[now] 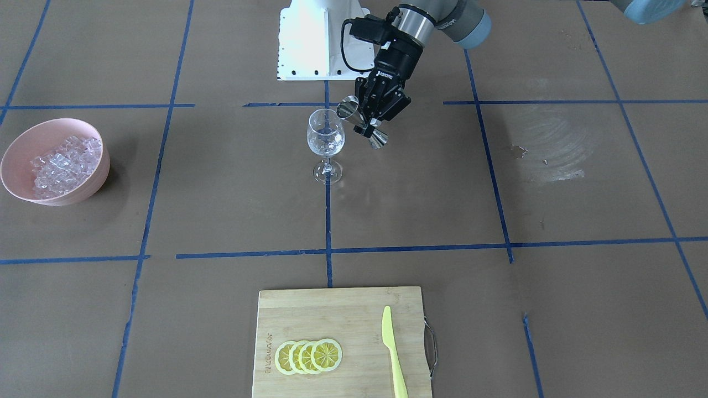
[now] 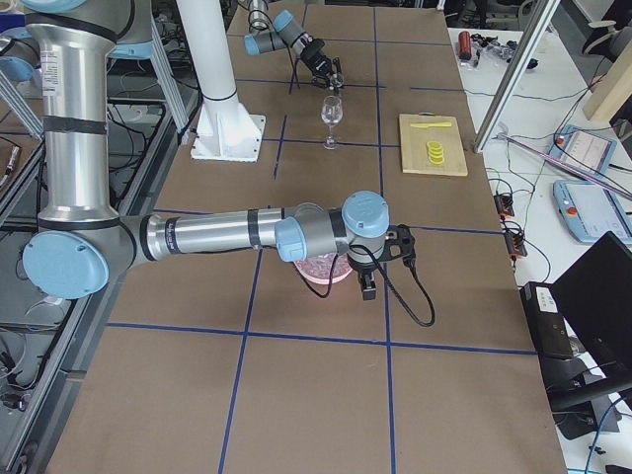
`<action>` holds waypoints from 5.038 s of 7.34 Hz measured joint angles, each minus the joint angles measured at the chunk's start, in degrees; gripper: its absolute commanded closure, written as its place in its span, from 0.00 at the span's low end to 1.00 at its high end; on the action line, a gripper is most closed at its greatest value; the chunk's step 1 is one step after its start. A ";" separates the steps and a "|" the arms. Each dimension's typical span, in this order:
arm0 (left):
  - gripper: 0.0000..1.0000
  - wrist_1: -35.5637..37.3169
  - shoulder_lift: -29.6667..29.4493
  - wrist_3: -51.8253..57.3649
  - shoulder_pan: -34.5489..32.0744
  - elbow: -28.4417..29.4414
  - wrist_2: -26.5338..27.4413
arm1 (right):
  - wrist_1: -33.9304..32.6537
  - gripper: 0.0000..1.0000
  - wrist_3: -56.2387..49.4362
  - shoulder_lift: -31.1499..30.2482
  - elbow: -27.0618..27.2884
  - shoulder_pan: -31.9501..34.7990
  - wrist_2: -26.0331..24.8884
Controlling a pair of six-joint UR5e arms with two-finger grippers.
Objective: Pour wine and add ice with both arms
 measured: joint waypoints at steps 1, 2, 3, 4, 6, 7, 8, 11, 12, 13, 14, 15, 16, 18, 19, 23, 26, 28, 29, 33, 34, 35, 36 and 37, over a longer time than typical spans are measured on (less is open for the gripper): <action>1.00 2.35 -0.65 1.64 -0.17 -0.48 0.06 | 0.00 0.00 0.00 0.01 0.03 0.00 0.04; 1.00 3.46 -0.93 2.48 -0.31 -0.74 0.02 | 0.00 0.00 0.00 0.01 0.06 0.00 0.06; 1.00 4.55 -1.20 2.86 -0.41 -0.89 -0.11 | 0.00 0.00 0.00 0.02 0.05 0.00 0.07; 1.00 7.57 -2.07 3.00 -0.47 -0.96 -0.17 | 0.00 0.00 0.00 0.00 0.04 0.00 0.07; 1.00 17.89 -6.04 5.92 -0.50 -1.54 0.07 | 0.00 0.00 0.02 -0.03 0.05 0.00 0.19; 1.00 21.37 -7.38 8.69 -0.61 -2.14 0.24 | 0.00 0.00 0.05 -0.03 0.09 0.00 0.22; 1.00 23.42 -7.94 10.60 -0.75 -2.50 0.32 | 0.00 0.00 0.07 -0.03 0.12 0.00 0.24; 1.00 27.35 -8.05 15.56 -1.79 -3.65 0.42 | 0.00 0.00 0.09 -0.01 0.22 0.00 0.25; 1.00 29.27 -8.56 16.83 -1.97 -3.96 0.39 | 0.00 0.00 0.09 -0.01 0.27 0.00 0.27; 1.00 32.47 -9.77 17.96 -1.98 -4.14 0.41 | 0.00 0.00 0.07 -0.02 0.30 0.00 0.33; 1.00 35.38 -10.71 18.90 -1.97 -4.21 0.73 | 0.00 0.00 0.05 -0.03 0.31 0.01 0.44; 1.00 37.58 -11.15 20.75 -1.95 -4.25 1.50 | 0.02 0.00 0.06 -0.03 0.35 0.05 0.64; 1.00 39.13 -11.50 24.00 -1.97 -4.36 2.36 | 0.05 0.00 0.06 -0.11 0.48 0.07 0.87; 1.00 40.05 -12.27 27.81 -1.90 -4.29 2.93 | 0.06 0.00 0.06 -0.39 1.02 0.08 1.33; 1.00 40.12 -12.50 28.45 -1.91 -4.20 2.97 | 0.03 0.00 0.08 -0.43 1.11 0.07 1.40; 1.00 33.61 -9.94 18.87 -2.25 -5.21 3.23 | 0.07 0.00 3.45 0.20 1.16 -0.19 1.31; 1.00 19.60 -1.23 5.13 -2.83 -7.35 2.73 | 0.24 0.00 10.91 0.96 3.37 -3.06 1.06; 1.00 0.06 9.74 -8.13 -2.94 -6.73 2.70 | 0.50 0.00 17.82 1.07 6.72 -7.24 0.29; 1.00 -14.13 16.73 -12.82 -2.96 -4.12 2.85 | 1.70 0.00 21.40 1.07 7.92 -9.45 -0.63; 1.00 -47.05 31.94 -26.22 -2.98 10.82 8.56 | 11.90 0.00 34.21 0.56 8.67 -15.14 -4.83; 1.00 -48.11 34.69 -30.88 -2.98 12.02 9.83 | 12.34 0.00 34.66 0.44 8.68 -15.30 -4.99; 1.00 -48.46 36.52 -34.13 -2.94 13.41 11.13 | 12.49 0.00 34.82 0.32 8.67 -15.34 -5.02; 1.00 -48.53 37.32 -38.22 -2.87 15.23 11.94 | 12.54 0.00 34.87 0.20 8.66 -15.36 -5.01; 1.00 -48.45 37.58 -43.73 -2.66 17.18 12.35 | 12.56 0.00 34.87 0.09 8.66 -15.38 -4.97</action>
